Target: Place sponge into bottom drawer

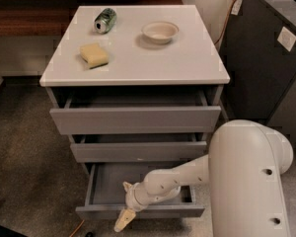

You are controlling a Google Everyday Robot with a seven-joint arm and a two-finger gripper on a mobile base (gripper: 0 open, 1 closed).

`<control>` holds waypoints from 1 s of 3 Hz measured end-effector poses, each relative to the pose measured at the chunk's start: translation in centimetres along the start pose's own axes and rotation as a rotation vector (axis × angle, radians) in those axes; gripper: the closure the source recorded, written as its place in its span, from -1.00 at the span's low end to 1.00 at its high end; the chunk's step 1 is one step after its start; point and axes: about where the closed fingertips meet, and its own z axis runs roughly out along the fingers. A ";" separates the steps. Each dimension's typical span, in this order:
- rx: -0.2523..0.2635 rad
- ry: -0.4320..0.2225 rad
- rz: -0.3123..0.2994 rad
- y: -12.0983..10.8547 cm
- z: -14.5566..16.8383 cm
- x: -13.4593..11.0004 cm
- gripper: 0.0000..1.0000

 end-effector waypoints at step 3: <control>0.011 0.069 -0.104 1.7 -10.0 -8.4 -1.00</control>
Offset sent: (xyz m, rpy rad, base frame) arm -0.0068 0.0018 0.1377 -0.0811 -0.0947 0.0500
